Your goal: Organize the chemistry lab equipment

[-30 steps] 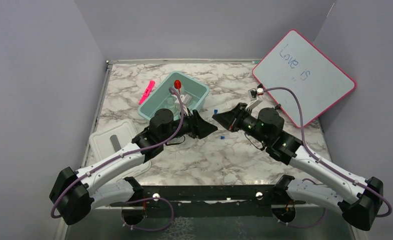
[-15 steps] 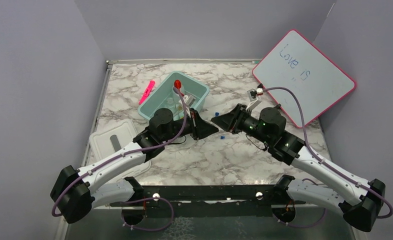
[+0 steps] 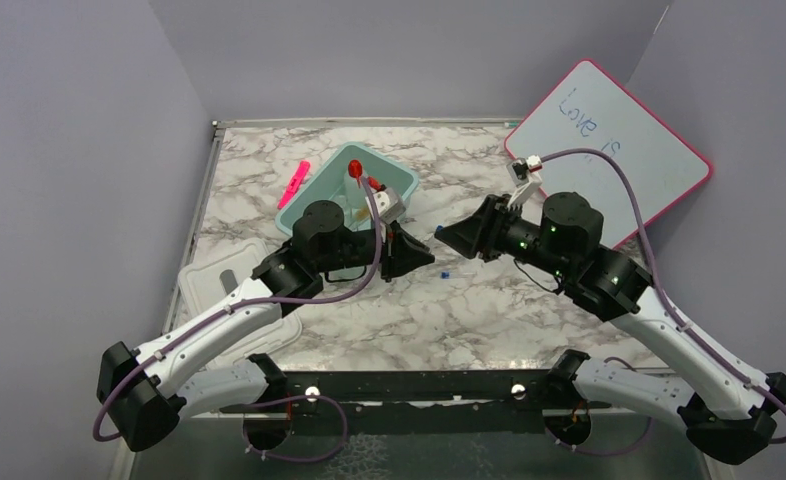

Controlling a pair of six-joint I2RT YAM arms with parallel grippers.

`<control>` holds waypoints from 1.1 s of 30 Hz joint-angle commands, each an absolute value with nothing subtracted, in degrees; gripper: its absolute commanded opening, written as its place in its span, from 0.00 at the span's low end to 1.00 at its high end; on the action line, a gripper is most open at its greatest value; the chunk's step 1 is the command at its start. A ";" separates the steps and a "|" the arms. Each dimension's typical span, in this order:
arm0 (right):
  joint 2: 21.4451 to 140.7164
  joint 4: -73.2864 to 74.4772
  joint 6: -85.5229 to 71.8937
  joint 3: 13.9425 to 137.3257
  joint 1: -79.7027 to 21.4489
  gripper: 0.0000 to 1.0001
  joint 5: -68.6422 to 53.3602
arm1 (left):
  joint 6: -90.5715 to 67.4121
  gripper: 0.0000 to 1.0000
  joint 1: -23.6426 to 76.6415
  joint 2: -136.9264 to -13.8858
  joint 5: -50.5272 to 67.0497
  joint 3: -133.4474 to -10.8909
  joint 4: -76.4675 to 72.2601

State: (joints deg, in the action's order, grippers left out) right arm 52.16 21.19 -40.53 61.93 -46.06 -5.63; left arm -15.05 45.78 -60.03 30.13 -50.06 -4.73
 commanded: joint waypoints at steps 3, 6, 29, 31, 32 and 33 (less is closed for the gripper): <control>54.70 28.39 -34.67 66.61 -46.41 0.42 -9.03 | -10.00 0.00 45.87 -59.02 34.68 -52.68 -0.21; 56.31 29.34 -33.91 67.94 -46.41 0.42 -9.31 | -9.78 0.00 45.88 -58.85 35.55 -52.90 -0.09; 56.78 31.72 -29.68 67.70 -46.41 0.10 7.84 | -13.27 0.66 45.86 -53.72 9.93 -54.20 9.98; 57.07 31.83 -29.03 66.38 -46.41 0.10 14.80 | -14.01 0.67 45.88 -52.37 8.00 -53.87 10.98; 57.46 31.65 -28.36 65.65 -46.41 0.10 18.36 | -14.40 0.68 45.88 -51.68 7.69 -53.69 11.28; 57.84 31.46 -28.03 64.80 -46.41 0.10 21.88 | -14.72 0.68 45.88 -51.09 7.72 -53.50 11.47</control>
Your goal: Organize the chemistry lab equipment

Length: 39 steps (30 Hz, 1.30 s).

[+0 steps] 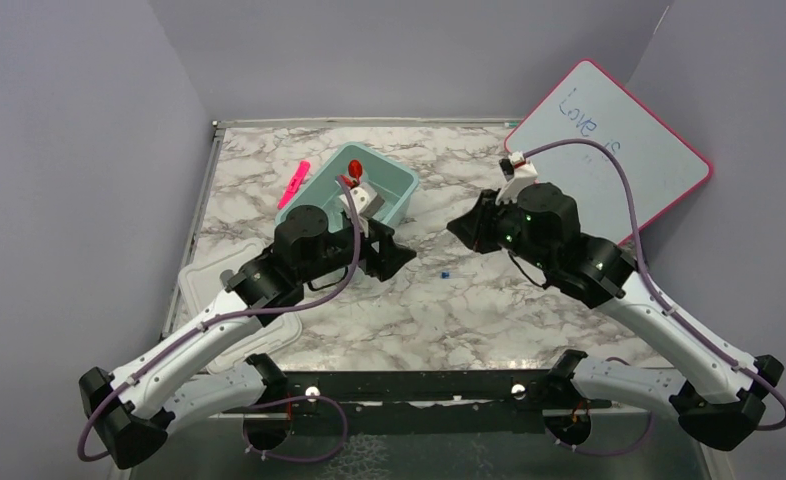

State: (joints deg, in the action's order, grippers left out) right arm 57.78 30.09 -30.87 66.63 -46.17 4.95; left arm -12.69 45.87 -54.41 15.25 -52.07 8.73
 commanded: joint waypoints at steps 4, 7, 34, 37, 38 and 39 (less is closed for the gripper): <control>59.69 27.62 -26.61 59.96 -46.27 0.10 33.00 | -15.29 0.68 45.88 -49.51 10.13 -52.01 10.72; 60.77 23.69 -26.02 56.03 -46.25 0.10 38.74 | -15.66 0.69 45.88 -49.42 11.19 -51.45 10.38; 78.92 -12.33 -21.38 40.47 -35.89 0.09 36.15 | -15.94 0.69 45.88 -48.86 12.16 -47.51 7.18; 78.90 -11.09 -22.86 39.90 -35.80 0.09 36.53 | -15.86 0.69 45.88 -48.98 11.91 -47.55 7.38; 78.46 -11.00 -23.28 39.36 -35.83 0.09 36.68 | -15.83 0.69 45.88 -48.96 11.83 -47.53 7.32; 77.86 -10.88 -23.62 38.76 -35.89 0.08 36.91 | -15.88 0.69 45.88 -49.04 11.82 -47.49 7.28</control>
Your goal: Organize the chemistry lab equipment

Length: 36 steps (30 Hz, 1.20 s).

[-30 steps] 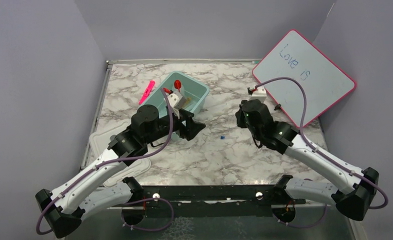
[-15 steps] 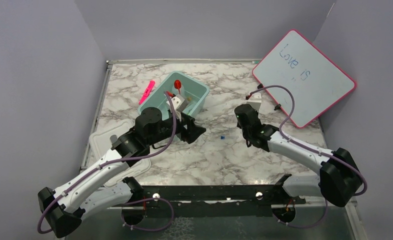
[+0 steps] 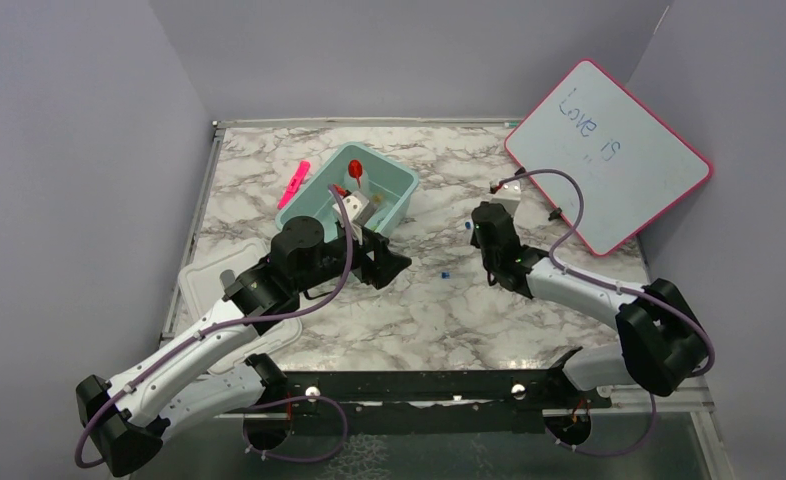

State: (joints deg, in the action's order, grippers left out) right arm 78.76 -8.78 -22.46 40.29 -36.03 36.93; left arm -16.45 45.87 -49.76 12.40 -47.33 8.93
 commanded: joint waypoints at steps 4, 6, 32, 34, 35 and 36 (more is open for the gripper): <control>76.29 -10.37 -24.05 37.16 -35.77 0.08 38.45 | -15.89 0.69 45.88 -49.44 11.95 -47.48 7.05; 76.25 -9.80 -23.97 37.30 -35.83 0.08 38.30 | -15.91 0.69 45.81 -49.69 12.06 -47.46 7.03; 81.00 -16.98 -17.96 35.05 -35.86 0.25 33.41 | -15.78 0.69 45.88 -50.25 12.19 -47.35 7.04; 80.77 -16.86 -18.39 34.98 -35.92 0.29 33.40 | -15.75 0.69 45.88 -50.22 12.22 -47.31 7.06; 80.46 -16.68 -18.51 34.98 -35.88 0.31 33.40 | -15.75 0.69 45.88 -50.19 12.22 -47.35 7.05; 80.01 -16.48 -18.74 35.06 -35.89 0.33 33.40 | -15.81 0.69 45.88 -50.15 12.26 -47.29 7.10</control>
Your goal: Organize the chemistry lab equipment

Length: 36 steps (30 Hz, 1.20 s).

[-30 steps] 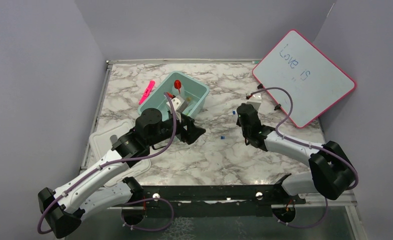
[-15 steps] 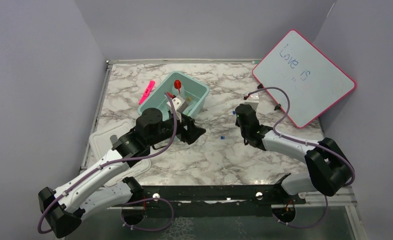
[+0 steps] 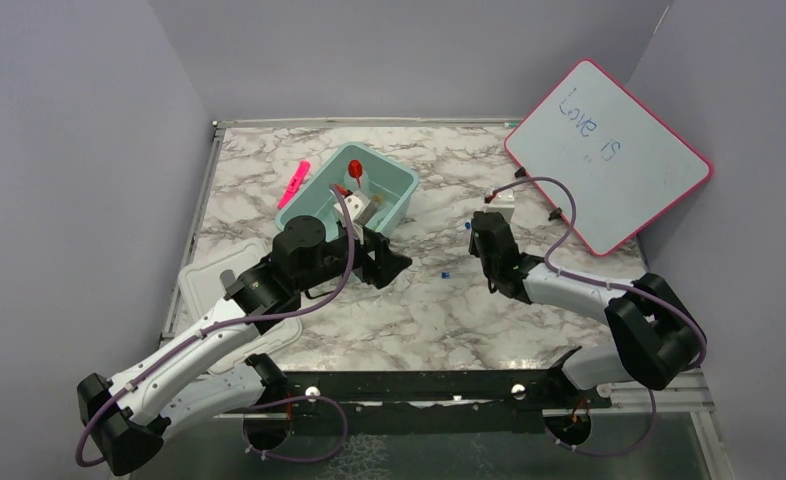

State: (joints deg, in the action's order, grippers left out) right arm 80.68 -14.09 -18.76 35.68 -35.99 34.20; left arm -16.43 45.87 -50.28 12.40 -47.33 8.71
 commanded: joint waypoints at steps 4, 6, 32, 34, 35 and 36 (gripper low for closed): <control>77.14 -15.11 -18.81 35.36 -35.86 0.36 32.84 | -15.71 0.69 45.87 -50.16 12.65 -47.30 7.12; 75.62 -13.95 -19.03 35.76 -35.91 0.37 32.67 | -15.66 0.69 45.88 -50.17 12.73 -47.37 7.12; 88.22 2.33 -21.46 50.52 -35.89 0.56 39.35 | -15.51 0.69 45.88 -50.06 12.63 -47.40 7.51; 87.90 2.82 -21.75 50.41 -35.85 0.53 40.04 | -15.49 0.69 45.88 -50.17 12.73 -47.42 7.47; 87.77 3.19 -22.11 50.41 -35.91 0.51 40.45 | -15.51 0.69 45.88 -50.11 12.76 -47.40 7.47; 87.72 3.58 -22.48 50.37 -35.88 0.50 40.79 | -15.49 0.69 45.88 -50.16 12.89 -47.41 7.47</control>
